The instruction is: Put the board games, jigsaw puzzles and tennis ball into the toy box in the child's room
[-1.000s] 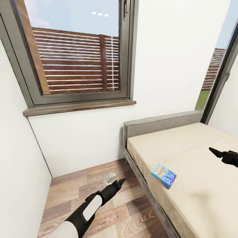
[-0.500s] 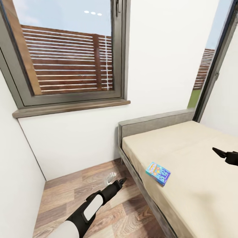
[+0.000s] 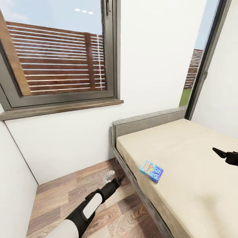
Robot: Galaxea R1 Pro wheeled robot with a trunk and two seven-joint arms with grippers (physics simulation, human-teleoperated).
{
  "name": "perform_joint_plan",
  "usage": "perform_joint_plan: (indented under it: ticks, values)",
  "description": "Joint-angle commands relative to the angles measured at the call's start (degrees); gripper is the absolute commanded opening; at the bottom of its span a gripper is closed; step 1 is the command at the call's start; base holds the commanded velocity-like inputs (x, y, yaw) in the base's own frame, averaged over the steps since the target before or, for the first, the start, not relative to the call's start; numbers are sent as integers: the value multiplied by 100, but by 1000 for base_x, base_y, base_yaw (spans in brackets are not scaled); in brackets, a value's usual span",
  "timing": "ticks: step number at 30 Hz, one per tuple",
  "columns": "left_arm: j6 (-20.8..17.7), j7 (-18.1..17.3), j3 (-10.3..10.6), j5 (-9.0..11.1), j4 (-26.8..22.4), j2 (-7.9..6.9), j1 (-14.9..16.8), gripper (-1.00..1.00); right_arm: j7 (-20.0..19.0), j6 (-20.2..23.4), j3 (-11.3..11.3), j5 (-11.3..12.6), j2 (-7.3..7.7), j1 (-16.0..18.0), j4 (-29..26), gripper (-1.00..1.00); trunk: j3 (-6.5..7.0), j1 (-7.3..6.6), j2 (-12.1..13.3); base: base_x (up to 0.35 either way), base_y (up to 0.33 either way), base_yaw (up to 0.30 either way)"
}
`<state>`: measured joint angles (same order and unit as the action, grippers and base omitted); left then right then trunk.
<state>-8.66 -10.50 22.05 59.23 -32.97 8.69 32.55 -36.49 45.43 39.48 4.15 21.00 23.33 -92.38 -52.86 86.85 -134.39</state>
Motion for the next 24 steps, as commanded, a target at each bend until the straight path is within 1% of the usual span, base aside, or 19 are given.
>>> perform_joint_plan:
  ticks: [1,6,13,17,19,20,21,24]
  values:
    - [46,-10,-7,57,-2,-7,11,100,1,47,7,42,-1,5,-3,100,-6,-1,-2,0,0,-13]
    - [104,-20,-25,65,-6,-10,19,100,1,46,7,42,-1,5,-6,100,-6,-1,-2,3,-2,-7]
    - [114,-35,-37,73,2,-6,22,100,-2,39,7,42,-3,5,-8,100,-6,-1,-2,168,-78,-1]
    - [117,-42,-36,72,15,9,23,100,-4,37,10,42,-2,5,-8,100,-6,-1,-2,98,-43,0]
    - [108,-63,-38,109,63,12,26,100,-5,37,15,42,-1,5,-8,100,-6,-1,-2,56,-24,0]
    - [102,-89,-41,168,96,14,29,100,-6,37,17,42,-1,5,-8,100,-6,-1,-2,40,-17,0]
    - [69,-248,-40,525,292,10,94,100,-6,36,21,42,0,5,-8,100,-6,-1,-2,20,-9,0]
    - [51,-546,-21,894,631,6,240,100,-7,36,23,42,0,0,-8,100,-6,-1,-2,13,-6,0]
